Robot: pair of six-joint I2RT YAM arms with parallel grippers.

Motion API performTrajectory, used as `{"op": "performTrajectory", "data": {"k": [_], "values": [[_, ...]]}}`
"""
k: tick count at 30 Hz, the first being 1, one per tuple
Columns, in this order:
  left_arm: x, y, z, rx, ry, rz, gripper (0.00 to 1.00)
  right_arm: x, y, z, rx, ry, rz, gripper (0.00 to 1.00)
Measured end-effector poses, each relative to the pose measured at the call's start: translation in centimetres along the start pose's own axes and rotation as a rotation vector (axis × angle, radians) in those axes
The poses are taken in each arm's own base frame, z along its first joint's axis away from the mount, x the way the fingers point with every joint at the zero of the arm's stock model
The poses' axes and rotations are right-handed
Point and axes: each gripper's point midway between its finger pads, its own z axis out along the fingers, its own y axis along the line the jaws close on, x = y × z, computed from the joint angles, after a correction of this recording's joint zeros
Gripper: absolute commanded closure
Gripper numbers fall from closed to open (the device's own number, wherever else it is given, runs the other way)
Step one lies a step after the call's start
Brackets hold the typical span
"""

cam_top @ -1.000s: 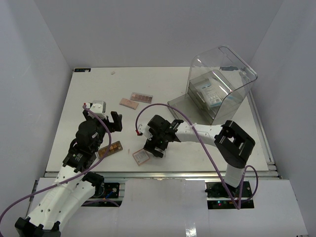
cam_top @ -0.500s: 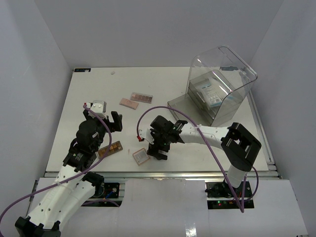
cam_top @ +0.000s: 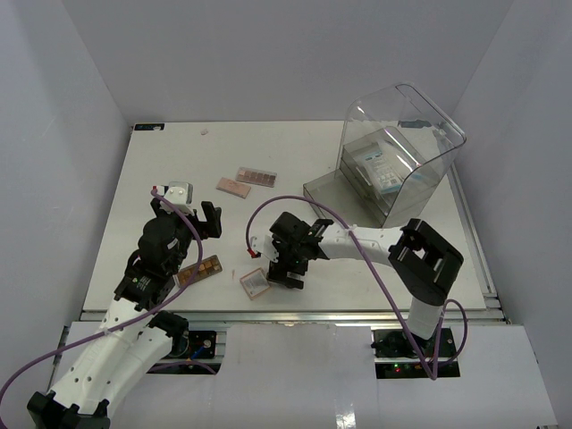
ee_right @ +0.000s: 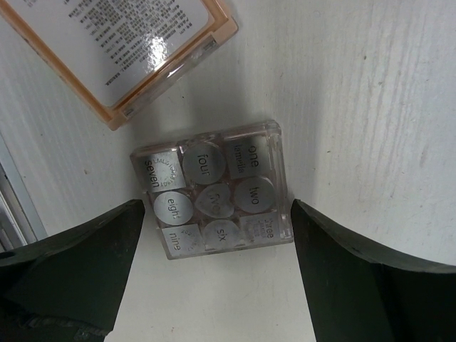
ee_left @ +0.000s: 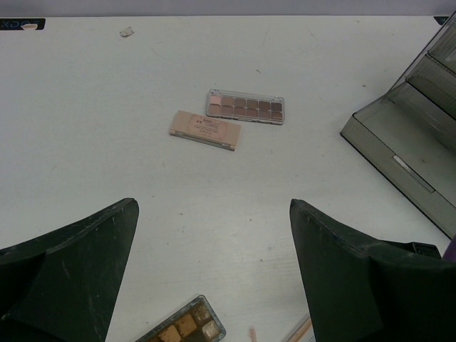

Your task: Organize the makeup

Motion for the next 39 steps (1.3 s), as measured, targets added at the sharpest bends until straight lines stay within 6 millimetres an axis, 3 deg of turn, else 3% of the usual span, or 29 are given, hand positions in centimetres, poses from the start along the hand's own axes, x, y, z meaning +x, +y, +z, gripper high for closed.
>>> {"op": "performTrajectory", "data": {"k": [5, 8, 10, 19, 22, 25, 28, 31, 35, 39], "values": [[0.0, 0.0, 0.0, 0.0, -0.001, 0.0, 0.02, 0.3, -0.3, 0.5, 0.013, 0.019, -0.005, 0.09], [0.0, 0.0, 0.0, 0.0, 0.0, 0.0, 0.02, 0.3, -0.4, 0.5, 0.02, 0.022, -0.01, 0.03], [0.0, 0.0, 0.0, 0.0, 0.0, 0.0, 0.02, 0.2, -0.5, 0.6, 0.026, 0.021, -0.016, 0.05], [0.0, 0.0, 0.0, 0.0, 0.0, 0.0, 0.02, 0.0, -0.4, 0.6, 0.021, 0.015, -0.027, 0.43], [0.0, 0.0, 0.0, 0.0, 0.0, 0.0, 0.02, 0.1, -0.4, 0.5, 0.023, 0.012, -0.032, 0.68], [0.0, 0.0, 0.0, 0.0, 0.001, 0.0, 0.02, 0.1, -0.7, -0.3, 0.039, 0.004, -0.04, 0.75], [0.1, 0.0, 0.1, 0.0, 0.004, 0.001, 0.02, -0.4, -1.7, -2.0, 0.074, -0.034, -0.03, 0.76], [0.3, 0.0, 0.2, -0.001, 0.011, 0.002, 0.02, -1.3, -3.9, -5.2, 0.147, -0.102, 0.0, 0.77], [0.7, 0.0, 0.4, -0.003, 0.026, 0.006, 0.02, -2.1, -8.8, -10.4, 0.3, -0.193, 0.079, 0.77], [1.1, -0.1, 0.7, -0.004, 0.044, 0.01, 0.02, -0.5, -14.8, -14.6, 0.491, -0.211, 0.22, 0.76]]}}
